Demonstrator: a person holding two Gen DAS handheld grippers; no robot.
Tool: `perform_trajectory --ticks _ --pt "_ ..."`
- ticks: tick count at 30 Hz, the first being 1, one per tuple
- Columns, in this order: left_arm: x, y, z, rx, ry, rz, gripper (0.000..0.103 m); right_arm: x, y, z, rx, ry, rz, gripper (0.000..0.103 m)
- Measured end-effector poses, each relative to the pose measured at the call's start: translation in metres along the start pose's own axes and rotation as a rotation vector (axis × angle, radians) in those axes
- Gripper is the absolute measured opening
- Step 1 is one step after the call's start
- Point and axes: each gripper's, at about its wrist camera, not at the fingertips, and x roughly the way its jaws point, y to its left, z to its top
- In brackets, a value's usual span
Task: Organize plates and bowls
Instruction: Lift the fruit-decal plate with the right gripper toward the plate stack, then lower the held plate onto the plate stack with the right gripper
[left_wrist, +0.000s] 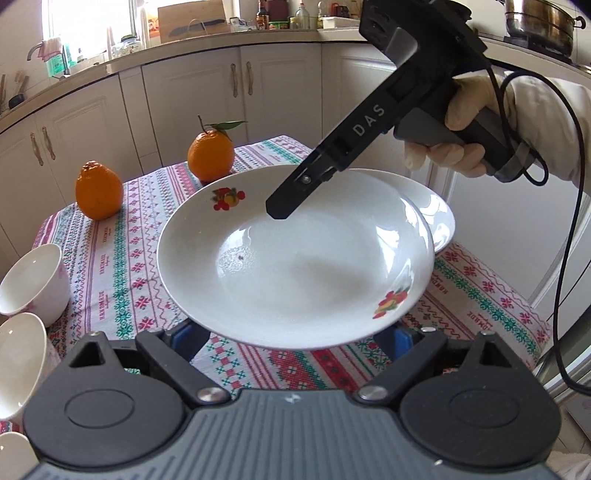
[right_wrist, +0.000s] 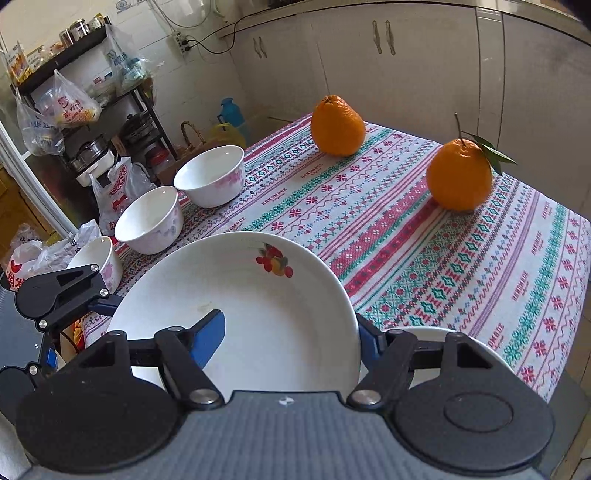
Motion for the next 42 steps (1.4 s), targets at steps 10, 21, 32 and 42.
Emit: perform_trajectory --ticks 10,21,32,42 --pt "0.02 -0.025 0.014 0.076 0.011 -0.091 0.094 -0.034 -0.019 -0.034 0.076 -0.035 -0.081 0.079" --pt "0.043 -0.039 0.03 0.11 0.026 -0.154 0.094 -0.055 -0.044 -0.061 0.146 -0.058 -0.14 0.081" --pt "0.053 -0.046 0.038 0.151 0.031 -0.157 0.094 -0.061 -0.059 -0.072 0.178 -0.079 -0.151 0.081" --pt "0.068 -0.048 0.044 0.172 0.048 -0.178 0.094 -0.061 -0.071 -0.083 0.212 -0.072 -0.172 0.081"
